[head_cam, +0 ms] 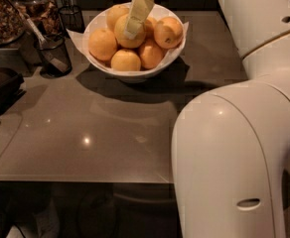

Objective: Pick orange from white bowl

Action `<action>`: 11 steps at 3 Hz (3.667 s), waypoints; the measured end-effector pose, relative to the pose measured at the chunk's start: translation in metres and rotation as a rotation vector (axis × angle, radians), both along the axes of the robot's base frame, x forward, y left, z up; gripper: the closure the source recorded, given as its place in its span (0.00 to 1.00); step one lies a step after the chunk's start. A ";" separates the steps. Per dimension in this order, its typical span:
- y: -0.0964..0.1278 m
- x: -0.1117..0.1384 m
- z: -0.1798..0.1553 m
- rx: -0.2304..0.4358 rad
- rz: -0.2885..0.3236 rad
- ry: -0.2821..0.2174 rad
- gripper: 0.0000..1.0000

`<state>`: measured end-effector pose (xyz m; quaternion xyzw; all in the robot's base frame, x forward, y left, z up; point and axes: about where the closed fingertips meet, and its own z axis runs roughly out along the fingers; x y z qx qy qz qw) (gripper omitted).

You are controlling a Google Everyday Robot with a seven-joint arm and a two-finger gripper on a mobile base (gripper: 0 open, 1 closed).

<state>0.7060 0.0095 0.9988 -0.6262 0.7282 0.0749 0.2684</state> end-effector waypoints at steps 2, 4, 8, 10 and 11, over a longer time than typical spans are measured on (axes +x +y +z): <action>0.008 0.004 -0.005 0.000 0.015 0.010 0.27; 0.009 0.008 -0.012 0.004 0.022 0.021 0.26; 0.005 0.017 -0.040 0.000 0.016 0.069 0.33; 0.006 0.021 -0.055 0.002 0.026 0.087 0.34; 0.015 0.023 -0.061 0.005 0.049 0.094 0.34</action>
Offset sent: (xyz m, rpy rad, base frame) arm -0.0021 0.0002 -0.0012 -0.0300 0.0518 0.0308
